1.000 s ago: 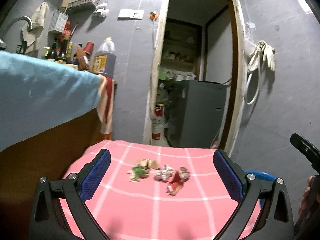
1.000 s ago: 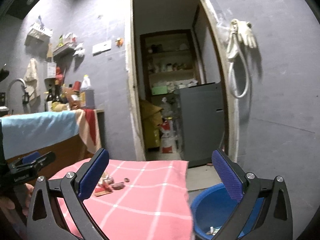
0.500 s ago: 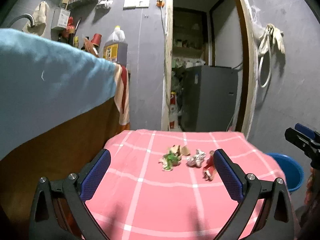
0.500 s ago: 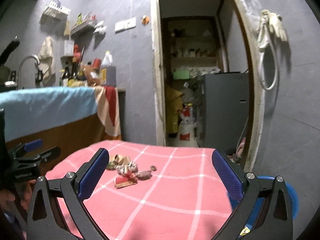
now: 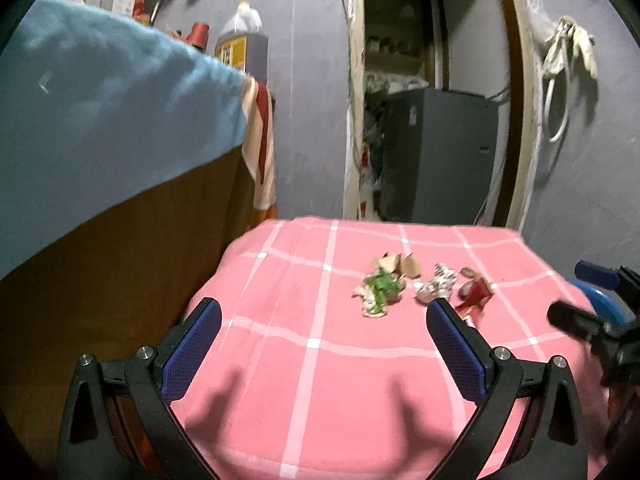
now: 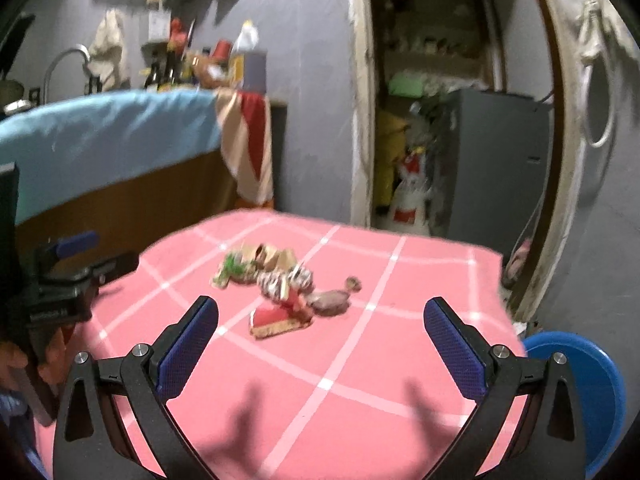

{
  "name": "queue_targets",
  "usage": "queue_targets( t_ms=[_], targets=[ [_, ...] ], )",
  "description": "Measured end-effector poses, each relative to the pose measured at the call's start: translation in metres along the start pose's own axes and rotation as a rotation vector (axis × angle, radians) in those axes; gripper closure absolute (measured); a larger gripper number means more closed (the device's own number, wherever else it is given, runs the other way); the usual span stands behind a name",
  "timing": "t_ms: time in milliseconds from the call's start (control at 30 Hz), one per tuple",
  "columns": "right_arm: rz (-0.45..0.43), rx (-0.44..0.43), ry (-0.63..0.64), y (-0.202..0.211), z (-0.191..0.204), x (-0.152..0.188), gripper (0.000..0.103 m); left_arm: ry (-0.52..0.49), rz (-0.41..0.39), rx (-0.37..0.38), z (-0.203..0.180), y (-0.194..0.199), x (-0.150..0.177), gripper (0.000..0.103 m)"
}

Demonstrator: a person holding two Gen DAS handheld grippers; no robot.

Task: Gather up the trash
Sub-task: 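Close the left gripper on the green-white wrapper while the right grasps the red wrapper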

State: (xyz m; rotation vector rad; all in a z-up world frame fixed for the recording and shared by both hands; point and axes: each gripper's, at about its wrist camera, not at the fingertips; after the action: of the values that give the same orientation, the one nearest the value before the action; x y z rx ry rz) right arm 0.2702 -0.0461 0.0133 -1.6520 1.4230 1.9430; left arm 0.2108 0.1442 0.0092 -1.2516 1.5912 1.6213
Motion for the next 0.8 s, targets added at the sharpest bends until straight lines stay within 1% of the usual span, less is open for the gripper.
queue_targets(
  t_ms=[167, 300, 400, 500, 667, 767, 800],
  targets=[
    [0.129, -0.049, 0.026, -0.03, 0.008, 0.001, 0.0, 0.005, 0.11, -0.005, 0.004, -0.025, -0.005, 0.003],
    [0.204, -0.075, 0.028, -0.049, 0.009, -0.001, 0.001, 0.025, 0.16, 0.014, 0.007, -0.04, -0.007, 0.003],
    [0.234, -0.084, 0.046, -0.059, 0.012, -0.001, 0.015, 0.039, 0.184, 0.02, 0.01, -0.048, -0.007, 0.003],
    [0.266, -0.087, 0.072, -0.071, 0.017, -0.003, 0.018, 0.048, 0.203, 0.021, 0.009, -0.053, -0.007, 0.003],
    [0.28, -0.081, 0.115, -0.083, 0.023, -0.009, 0.021, 0.058, 0.226, 0.029, 0.011, -0.062, -0.01, 0.003],
    [0.289, -0.083, 0.124, -0.089, 0.024, -0.011, 0.029, 0.085, 0.249, 0.034, 0.012, -0.07, -0.012, 0.003],
    [0.294, -0.085, 0.122, -0.091, 0.024, -0.011, 0.035, 0.099, 0.261, 0.041, 0.013, -0.073, -0.012, 0.004]
  ],
)
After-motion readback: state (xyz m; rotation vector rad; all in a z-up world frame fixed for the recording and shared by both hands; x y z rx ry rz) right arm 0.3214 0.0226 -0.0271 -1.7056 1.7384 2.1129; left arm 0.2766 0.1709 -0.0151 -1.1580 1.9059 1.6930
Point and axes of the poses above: each gripper's, at about its wrist camera, not at the fingertips, and y roughly against the way its jaws point, z to its left, x to its underside, and after that the axes turned 7 degrees about y, right-handed
